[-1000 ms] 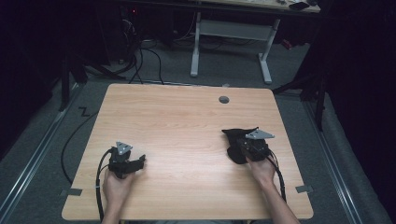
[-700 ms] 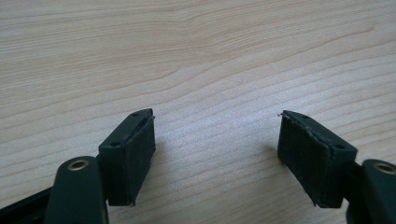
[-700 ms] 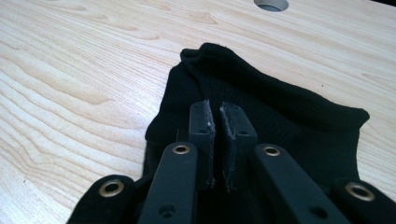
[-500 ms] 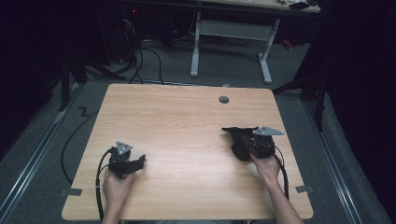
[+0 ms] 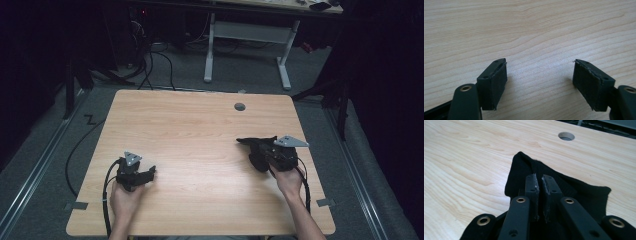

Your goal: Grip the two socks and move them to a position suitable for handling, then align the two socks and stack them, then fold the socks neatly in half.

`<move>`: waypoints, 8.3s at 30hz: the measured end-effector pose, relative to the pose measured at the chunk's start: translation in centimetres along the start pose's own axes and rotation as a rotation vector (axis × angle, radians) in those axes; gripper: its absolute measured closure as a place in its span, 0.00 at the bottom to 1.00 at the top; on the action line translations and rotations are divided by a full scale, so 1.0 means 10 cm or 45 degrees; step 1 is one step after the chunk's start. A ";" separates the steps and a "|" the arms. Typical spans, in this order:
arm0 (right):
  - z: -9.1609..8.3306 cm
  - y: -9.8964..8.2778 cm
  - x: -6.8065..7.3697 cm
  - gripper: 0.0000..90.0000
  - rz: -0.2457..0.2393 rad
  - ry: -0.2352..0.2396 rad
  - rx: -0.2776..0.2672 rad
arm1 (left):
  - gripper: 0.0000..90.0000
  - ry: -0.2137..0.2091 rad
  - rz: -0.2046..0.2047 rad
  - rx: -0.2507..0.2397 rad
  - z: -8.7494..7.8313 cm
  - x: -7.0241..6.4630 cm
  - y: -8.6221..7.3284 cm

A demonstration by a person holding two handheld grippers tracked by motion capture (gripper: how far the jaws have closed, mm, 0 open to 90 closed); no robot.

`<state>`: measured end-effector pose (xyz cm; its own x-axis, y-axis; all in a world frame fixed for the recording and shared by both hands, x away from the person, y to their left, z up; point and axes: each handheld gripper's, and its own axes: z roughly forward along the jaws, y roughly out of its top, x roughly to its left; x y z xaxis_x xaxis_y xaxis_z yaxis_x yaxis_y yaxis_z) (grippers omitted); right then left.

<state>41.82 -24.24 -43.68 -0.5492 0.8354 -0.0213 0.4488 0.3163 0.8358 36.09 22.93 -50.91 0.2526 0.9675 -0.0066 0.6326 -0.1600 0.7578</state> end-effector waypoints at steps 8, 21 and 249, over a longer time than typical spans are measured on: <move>-0.02 0.09 0.28 0.93 -0.067 0.041 -0.013 | 0.31 0.000 0.000 0.001 0.00 0.00 0.00; 0.08 0.17 0.60 0.93 -0.114 0.110 0.000 | 0.31 0.001 0.001 0.001 0.00 0.00 0.00; 0.95 -0.13 0.79 0.61 -0.129 0.142 0.204 | 0.36 -0.367 0.321 0.029 0.41 -1.42 0.40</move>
<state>43.56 -13.75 -50.12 -0.6675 0.7439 -0.0323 0.4890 0.4707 0.7344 38.04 7.75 -50.46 0.5962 0.8028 -0.0075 0.5396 -0.3937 0.7442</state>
